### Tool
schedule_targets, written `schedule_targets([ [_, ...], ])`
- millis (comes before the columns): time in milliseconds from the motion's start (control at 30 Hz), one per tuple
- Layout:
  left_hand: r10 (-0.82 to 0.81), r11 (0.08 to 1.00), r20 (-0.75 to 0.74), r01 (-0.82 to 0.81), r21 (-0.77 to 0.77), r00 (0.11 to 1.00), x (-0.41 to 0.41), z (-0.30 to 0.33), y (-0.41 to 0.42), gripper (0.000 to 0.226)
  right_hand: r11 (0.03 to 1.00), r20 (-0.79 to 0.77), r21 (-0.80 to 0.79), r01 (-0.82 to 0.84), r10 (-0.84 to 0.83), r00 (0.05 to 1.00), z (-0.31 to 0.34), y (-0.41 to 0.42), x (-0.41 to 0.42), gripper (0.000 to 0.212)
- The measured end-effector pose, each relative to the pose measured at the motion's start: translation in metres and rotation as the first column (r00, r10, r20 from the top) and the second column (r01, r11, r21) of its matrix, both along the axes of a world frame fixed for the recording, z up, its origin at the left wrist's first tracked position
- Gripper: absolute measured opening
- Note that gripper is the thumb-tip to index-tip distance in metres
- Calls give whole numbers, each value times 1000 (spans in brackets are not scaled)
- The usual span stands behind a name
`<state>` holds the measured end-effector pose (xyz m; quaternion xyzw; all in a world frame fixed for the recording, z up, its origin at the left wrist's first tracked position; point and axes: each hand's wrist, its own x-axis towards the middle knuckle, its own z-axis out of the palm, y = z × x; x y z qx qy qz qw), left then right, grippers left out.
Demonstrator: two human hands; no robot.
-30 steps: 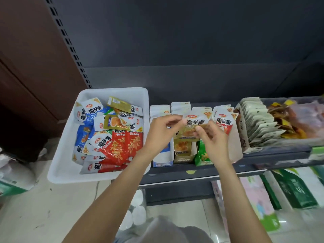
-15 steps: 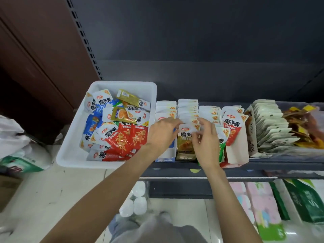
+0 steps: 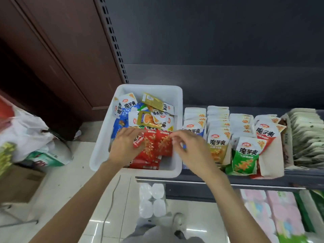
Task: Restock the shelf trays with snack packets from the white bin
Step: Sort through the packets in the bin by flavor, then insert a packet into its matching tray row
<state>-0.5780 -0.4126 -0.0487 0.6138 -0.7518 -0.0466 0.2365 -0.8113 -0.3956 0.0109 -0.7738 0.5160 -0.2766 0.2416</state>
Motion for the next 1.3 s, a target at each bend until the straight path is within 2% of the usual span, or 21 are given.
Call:
schedule_targets([
  [100,6,952,113,-40,302,994,28,-10,-20,56,974,-227,202,-103,149,962,-19,-28,51,38],
  [200,-100,907,228,-5,421,969,38,-20,-41,69,932,-375,358,-55,197,906,-50,-49,89,57],
  [333,-134,862,297,-36,506,946,45,-36,-55,87,932,-581,336,135,92,809,-79,-54,124,87],
  [400,-155,860,287,-14,511,945,48,-40,-58,91,927,-618,324,191,54,785,-83,-53,134,88],
  [500,-152,877,176,51,477,973,52,-36,-57,84,870,-480,438,228,11,877,-78,-55,133,70],
  [567,-59,936,-112,94,340,992,57,-27,-51,70,816,-260,538,211,-77,963,-65,-52,124,50],
  [600,-2,961,-292,82,262,956,60,-21,-47,61,776,-105,600,195,-165,981,-56,-49,119,41],
  [633,44,971,-446,67,229,894,62,-14,-43,52,719,84,677,158,-288,954,-47,-44,115,34],
  [667,82,965,-568,77,251,819,63,-7,-39,45,652,266,752,96,-433,861,-38,-37,112,29],
  [700,121,942,-663,126,311,739,63,2,-35,39,598,395,802,23,-559,729,-31,-31,109,25],
  [733,156,900,-737,212,380,658,61,10,-30,36,573,473,819,-38,-636,610,-26,-25,105,23],
  [767,185,845,-788,315,433,588,59,18,-27,34,574,518,816,-72,-669,533,-21,-19,102,20],
  [800,196,790,-814,404,461,547,56,25,-23,35,588,549,805,-83,-682,483,-19,-15,100,20],
  [867,177,716,-827,507,481,534,47,35,-18,38,628,588,776,-62,-683,433,-14,-7,95,26],
  [1000,18,682,-793,573,455,609,20,48,-10,28,692,629,721,32,-674,388,-5,14,77,39],
  [1133,-175,625,-738,653,428,652,-15,57,-4,32,684,628,671,288,-730,270,9,43,32,44],
  [1233,-340,539,-701,741,401,627,-50,65,-3,40,686,600,559,465,-722,343,25,68,-12,41],
  [1300,-465,470,-646,787,400,606,-79,72,-3,34,691,562,511,512,-719,409,34,84,-42,41],
])
